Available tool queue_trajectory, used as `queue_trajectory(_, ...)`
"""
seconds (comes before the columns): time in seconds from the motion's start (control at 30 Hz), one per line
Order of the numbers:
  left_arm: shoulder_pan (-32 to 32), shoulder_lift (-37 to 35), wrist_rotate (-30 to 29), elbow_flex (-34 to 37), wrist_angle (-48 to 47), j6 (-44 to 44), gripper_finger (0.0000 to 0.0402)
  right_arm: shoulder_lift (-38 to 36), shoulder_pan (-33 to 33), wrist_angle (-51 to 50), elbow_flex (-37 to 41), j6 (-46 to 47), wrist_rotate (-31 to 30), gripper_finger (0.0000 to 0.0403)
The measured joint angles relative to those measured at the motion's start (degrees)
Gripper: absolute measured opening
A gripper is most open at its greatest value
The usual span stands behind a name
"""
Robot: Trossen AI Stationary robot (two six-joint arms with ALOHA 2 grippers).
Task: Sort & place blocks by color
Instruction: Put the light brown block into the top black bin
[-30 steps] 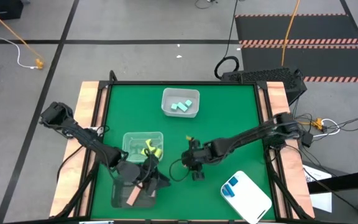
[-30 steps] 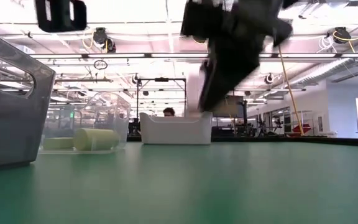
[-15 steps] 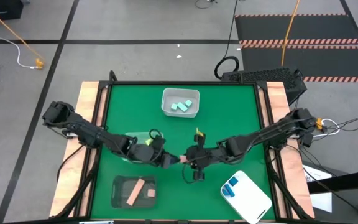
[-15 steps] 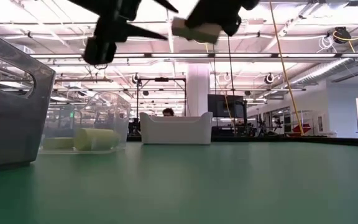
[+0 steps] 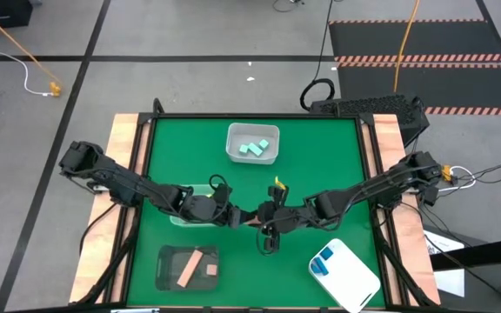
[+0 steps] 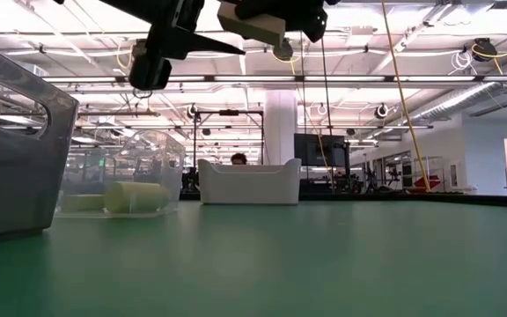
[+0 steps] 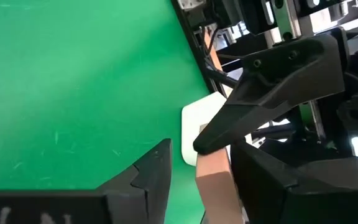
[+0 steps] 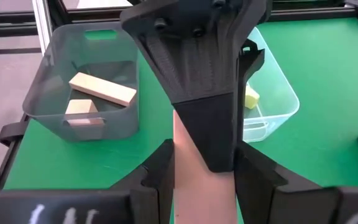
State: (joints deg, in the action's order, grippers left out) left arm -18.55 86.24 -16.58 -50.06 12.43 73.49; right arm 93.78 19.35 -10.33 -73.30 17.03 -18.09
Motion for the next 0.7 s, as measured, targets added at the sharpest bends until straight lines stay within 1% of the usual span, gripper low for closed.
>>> queue_trajectory(0.07, 0.0, 0.0, 0.0, 0.0, 0.4, -0.1, 0.0143, 0.0, 0.0, 0.1, 0.0, -0.5, 0.0, 0.0109)
queue_trajectory(0.17, -0.2, 0.0, 0.0, 0.0, 1.1, -0.2, 0.0087, 0.0, 0.0, 0.1, 0.0, -1.7, 0.0, 0.0110)
queue_trajectory(0.2, -0.3, 0.0, 0.0, 0.0, 1.4, 0.1, 0.0069, 0.0, 0.0, 0.0, 0.0, -2.1, -0.2, 0.0121)
queue_trajectory(0.23, -0.3, 0.0, 0.4, 0.0, 1.4, -0.1, 0.0063, 0.0, 0.0, 0.0, 0.0, -2.0, -0.5, 0.0139)
queue_trajectory(0.37, -0.8, 0.0, 0.7, 0.0, 1.2, -0.3, 0.0063, -1.1, 0.1, -2.2, 0.0, 1.8, 0.5, 0.0236)
queue_trajectory(0.47, -1.0, 0.0, 0.6, 0.0, 1.2, 0.1, 0.0063, -3.3, 0.2, -6.2, 0.0, 7.4, 4.2, 0.0292)
queue_trajectory(0.53, -1.1, 0.0, 1.1, 0.0, 0.7, 0.2, 0.0063, -5.6, 0.2, -10.2, 0.0, 13.2, 7.5, 0.0315)
queue_trajectory(0.6, -1.1, 0.0, 2.9, 0.0, 0.0, 0.2, 0.0063, -8.3, 0.2, -15.1, -0.1, 19.9, 12.2, 0.0325)
queue_trajectory(0.63, -1.1, 0.0, 4.6, 0.0, -0.6, 0.2, 0.0063, -9.5, 0.2, -17.5, -0.1, 23.1, 14.6, 0.0327)
queue_trajectory(0.7, -1.4, -0.4, 9.9, 0.0, -1.7, 0.3, 0.0063, -11.7, 1.0, -22.2, -0.1, 28.9, 18.7, 0.0325)
